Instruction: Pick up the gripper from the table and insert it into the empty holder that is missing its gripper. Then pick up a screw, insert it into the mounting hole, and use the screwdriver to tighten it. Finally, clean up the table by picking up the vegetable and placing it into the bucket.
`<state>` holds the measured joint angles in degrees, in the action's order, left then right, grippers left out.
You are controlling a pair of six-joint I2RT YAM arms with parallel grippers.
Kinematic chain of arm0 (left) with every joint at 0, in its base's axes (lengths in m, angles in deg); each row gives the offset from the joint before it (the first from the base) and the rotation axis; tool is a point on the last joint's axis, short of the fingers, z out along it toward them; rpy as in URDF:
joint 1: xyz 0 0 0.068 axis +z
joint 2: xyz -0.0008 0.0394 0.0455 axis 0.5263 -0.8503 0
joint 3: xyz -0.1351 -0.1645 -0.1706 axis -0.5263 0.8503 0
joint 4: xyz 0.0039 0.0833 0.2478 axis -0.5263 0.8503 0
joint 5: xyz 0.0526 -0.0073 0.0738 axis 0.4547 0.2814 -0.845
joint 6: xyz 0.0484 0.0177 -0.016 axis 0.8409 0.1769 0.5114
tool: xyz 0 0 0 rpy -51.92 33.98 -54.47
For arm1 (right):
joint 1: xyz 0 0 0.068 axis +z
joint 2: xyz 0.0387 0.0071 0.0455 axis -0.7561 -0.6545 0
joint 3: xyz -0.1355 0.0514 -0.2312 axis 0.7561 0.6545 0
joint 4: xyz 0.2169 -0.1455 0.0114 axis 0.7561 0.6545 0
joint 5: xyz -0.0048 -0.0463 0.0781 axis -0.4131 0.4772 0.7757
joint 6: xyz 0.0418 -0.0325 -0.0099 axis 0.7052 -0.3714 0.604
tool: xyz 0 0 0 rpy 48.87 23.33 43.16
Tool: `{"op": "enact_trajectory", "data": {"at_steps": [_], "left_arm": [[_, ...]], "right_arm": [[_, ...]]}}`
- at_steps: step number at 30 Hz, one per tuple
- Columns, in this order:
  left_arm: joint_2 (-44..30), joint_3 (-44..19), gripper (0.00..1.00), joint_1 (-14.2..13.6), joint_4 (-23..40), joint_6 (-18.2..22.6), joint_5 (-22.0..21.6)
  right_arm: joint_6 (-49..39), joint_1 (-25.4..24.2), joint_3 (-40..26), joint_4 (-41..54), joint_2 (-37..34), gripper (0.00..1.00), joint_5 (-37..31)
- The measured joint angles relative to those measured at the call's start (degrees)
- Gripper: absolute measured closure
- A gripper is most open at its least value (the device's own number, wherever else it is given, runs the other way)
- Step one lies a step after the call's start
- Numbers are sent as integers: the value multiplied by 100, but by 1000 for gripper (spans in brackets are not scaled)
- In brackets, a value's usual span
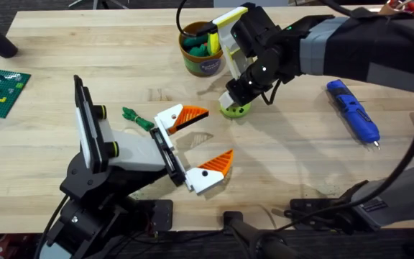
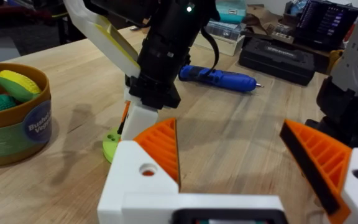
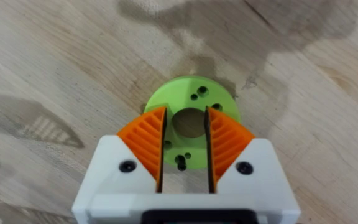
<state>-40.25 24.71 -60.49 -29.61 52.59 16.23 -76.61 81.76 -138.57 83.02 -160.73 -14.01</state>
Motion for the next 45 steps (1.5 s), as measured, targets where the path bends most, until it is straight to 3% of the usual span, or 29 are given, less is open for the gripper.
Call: {"op": "enact_trajectory", "data": {"at_steps": [15,30,34,40,45], "left_arm": [[-2,0,13,0,-13,-4,2],[-2,0,15,0,-13,-4,2],[-2,0,14,0,-13,-6,2],[-2,0,15,0,-15,-5,2],[-2,0,15,0,-13,-7,2]], "right_arm": [[144,2,-52,93,168,649,-3],[466,-9,-102,2024,2808,649,-325],[891,-9,531,1577,3101,649,-326],[1258,8,2064,-95,2903,649,-104],[1360,20,2279,-846,2719,649,56]]}}
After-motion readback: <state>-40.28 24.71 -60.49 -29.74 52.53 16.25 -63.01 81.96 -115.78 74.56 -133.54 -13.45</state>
